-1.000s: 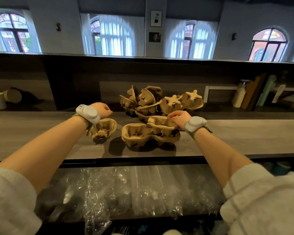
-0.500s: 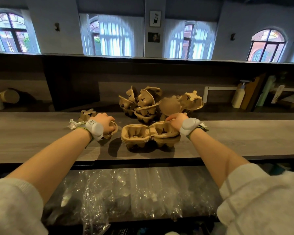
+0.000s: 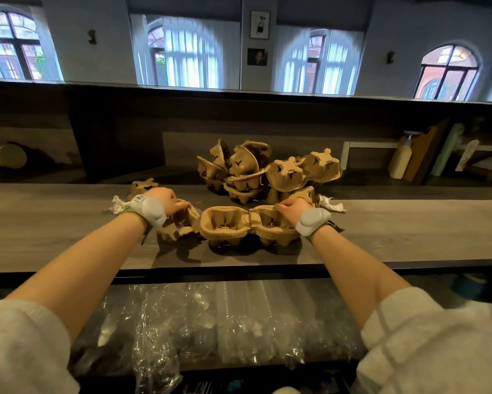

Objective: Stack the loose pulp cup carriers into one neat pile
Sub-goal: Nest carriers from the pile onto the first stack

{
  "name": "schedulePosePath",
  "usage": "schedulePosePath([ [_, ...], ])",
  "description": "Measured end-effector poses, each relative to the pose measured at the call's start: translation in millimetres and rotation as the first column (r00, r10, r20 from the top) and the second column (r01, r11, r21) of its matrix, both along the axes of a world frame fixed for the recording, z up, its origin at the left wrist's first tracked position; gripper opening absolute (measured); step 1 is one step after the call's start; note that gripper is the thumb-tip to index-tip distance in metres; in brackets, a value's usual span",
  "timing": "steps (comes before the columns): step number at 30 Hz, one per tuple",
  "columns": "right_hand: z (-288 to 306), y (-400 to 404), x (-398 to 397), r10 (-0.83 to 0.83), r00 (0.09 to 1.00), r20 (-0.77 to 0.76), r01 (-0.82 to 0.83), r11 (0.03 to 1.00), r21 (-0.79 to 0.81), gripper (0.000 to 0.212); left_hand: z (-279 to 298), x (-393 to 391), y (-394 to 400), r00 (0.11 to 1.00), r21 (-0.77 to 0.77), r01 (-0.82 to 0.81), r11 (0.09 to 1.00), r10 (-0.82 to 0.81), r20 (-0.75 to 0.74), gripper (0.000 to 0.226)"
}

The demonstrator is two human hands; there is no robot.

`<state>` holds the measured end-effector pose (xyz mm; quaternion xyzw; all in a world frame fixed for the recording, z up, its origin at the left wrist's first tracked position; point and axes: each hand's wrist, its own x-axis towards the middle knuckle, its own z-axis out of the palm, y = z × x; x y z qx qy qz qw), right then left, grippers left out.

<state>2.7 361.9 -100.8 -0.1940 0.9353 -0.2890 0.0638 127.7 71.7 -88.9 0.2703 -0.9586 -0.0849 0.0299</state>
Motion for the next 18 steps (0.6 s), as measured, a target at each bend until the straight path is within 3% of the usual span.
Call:
schedulePosePath([
  [5,2,0,2,0.003,1.000,0.018,-0.003,1.000,-0.009,0.037,5,4,-10,0.953,0.223,-0.067,0.972,0.129,-0.273,0.035],
  [10,2,0,3,-0.004,0.997,0.071,0.006,0.999,-0.033,0.038,30,4,-4,0.857,0.472,-0.010,0.882,0.250,-0.450,0.035],
  [14,2,-3,5,-0.030,0.993,0.113,0.042,0.994,-0.106,0.037,44,-5,22,0.853,0.727,0.155,0.668,0.281,-0.440,0.032],
  [18,-5,-7,6,-0.051,0.985,0.167,0.085,0.976,-0.199,0.036,36,-7,57,0.931,0.713,0.173,0.680,0.124,-0.344,0.020],
])
